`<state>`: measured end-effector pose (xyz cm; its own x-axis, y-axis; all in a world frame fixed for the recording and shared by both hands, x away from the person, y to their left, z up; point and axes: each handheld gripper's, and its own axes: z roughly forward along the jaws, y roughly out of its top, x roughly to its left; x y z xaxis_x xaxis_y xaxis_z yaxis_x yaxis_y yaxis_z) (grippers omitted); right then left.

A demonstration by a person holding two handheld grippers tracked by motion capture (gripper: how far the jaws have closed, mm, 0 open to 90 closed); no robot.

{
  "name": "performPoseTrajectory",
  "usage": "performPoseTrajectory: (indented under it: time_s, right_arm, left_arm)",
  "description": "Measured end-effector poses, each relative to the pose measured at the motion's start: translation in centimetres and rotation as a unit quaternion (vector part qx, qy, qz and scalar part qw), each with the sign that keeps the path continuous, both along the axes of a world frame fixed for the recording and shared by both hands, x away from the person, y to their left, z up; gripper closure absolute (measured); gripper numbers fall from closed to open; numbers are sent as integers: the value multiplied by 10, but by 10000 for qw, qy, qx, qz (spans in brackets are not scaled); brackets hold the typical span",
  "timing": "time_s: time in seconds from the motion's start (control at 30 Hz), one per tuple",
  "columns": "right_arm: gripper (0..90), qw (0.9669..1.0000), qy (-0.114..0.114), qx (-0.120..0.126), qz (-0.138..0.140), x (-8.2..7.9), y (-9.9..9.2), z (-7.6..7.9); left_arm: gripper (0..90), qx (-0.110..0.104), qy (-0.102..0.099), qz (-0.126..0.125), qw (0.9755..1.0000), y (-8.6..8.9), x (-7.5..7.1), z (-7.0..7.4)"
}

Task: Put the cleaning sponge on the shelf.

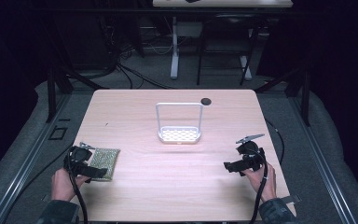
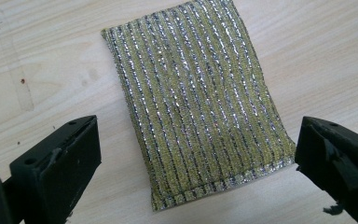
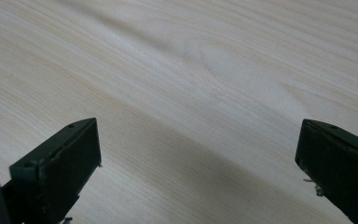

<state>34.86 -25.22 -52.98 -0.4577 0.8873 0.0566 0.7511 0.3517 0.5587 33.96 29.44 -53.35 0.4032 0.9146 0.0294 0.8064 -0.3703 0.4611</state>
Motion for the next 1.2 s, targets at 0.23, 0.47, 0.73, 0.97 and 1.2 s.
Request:
performPoseTrajectory:
  time_s: [0.23,0.47,0.73,0.97,1.2]
  right_arm:
    - [0,10000,-1,35,24,0,1,0]
    - [0,10000,60,20,75,1,2,-2]
    - [0,9999,106,-22,109,2,6,-3]
    - [4,9996,150,-67,248,1,8,-4]
    - [11,9993,174,-71,324,1,10,-4]
  left_arm:
    - [0,-40,-44,90,9999,-4,4,0]
    - [0,27,-5,194,9998,-8,13,-4]
    - [0,-163,14,259,9995,-7,19,-10]
    - [0,-271,270,354,9986,-7,22,-18]
    - [77,-154,365,240,9989,-10,23,-21]
